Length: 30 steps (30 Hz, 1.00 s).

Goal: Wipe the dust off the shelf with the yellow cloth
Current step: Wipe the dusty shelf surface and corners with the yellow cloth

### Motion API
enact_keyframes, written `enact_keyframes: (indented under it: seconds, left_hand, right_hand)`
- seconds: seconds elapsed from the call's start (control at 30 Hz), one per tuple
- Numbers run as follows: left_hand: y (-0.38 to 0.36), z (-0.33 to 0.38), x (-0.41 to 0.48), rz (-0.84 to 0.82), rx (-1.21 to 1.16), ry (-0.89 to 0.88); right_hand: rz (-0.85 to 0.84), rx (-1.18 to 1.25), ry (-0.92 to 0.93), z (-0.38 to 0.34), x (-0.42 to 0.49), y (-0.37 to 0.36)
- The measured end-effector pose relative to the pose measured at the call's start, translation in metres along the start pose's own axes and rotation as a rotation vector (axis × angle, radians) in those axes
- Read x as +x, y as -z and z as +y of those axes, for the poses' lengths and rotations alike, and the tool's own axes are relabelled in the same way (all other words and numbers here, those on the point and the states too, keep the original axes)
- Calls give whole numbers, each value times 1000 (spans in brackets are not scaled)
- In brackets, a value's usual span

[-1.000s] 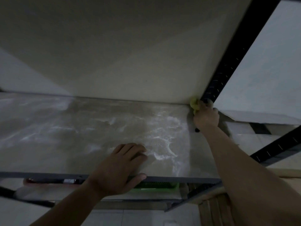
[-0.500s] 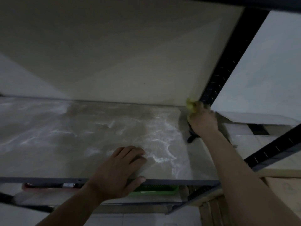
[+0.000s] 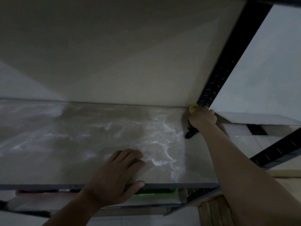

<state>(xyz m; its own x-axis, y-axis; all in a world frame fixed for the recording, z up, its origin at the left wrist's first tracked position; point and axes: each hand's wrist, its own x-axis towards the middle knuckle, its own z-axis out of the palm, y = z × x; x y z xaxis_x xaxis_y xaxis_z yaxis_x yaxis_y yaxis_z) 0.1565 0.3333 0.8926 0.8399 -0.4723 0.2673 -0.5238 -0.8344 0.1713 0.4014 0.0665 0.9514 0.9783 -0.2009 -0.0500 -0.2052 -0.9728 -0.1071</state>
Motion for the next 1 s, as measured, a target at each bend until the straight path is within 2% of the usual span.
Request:
enact_keyframes:
  seconds: [0.07, 0.17, 0.23, 0.3, 0.33, 0.37, 0.4, 0.47, 0.53, 0.6, 0.67, 0.77, 0.8, 0.83, 0.9, 0.97, 1.0]
  left_hand:
    - [-1, -1, 0, -14, 5, 3]
    - [-2, -2, 1, -20, 5, 4]
    - [-2, -1, 1, -5, -2, 2]
    - [-2, -1, 1, 4, -8, -2]
    - [-1, -1, 1, 4, -12, -2]
    - [-1, 0, 1, 3, -16, 0]
    - [-1, 0, 1, 1, -20, 2]
    - [-2, -1, 1, -1, -28, 7]
    - [-3, -2, 1, -5, -31, 10]
    - [-3, -1, 1, -2, -16, 5]
    - [-3, 0, 2, 3, -9, -2]
    - [0, 1, 3, 2, -18, 0]
    - [1, 1, 2, 1, -24, 2]
    - [1, 1, 2, 2, -25, 3]
    - [2, 2, 2, 4, -20, 0]
    - [2, 2, 3, 9, -30, 2]
    - [2, 2, 3, 13, -33, 4]
  right_hand:
    - [-20, 29, 79, -1, -13, 2]
    - [-22, 48, 387, -7, -45, -2]
    - [10, 94, 442, 1, -42, -7]
    - [154, 218, 307, 3, -31, 1]
    - [234, 268, 183, 5, -23, 3]
    - [290, 256, 118, 5, -18, 4]
    - [297, 196, 92, 5, -12, 4]
    - [204, 117, 62, 5, -5, -2]
    - [114, 89, 39, 8, -2, -8]
    - [99, 92, 47, 10, 2, -11]
    - [121, 50, 204, 4, -9, -8]
    - [277, -63, 655, -1, -41, -18]
    - [257, -11, 702, 1, -47, -15]
    - [199, 64, 676, 4, -45, -11]
    - [88, 244, 475, 3, -26, -2]
    - [86, 206, 232, 0, -5, 1]
    - [88, 142, 179, -2, 0, -2]
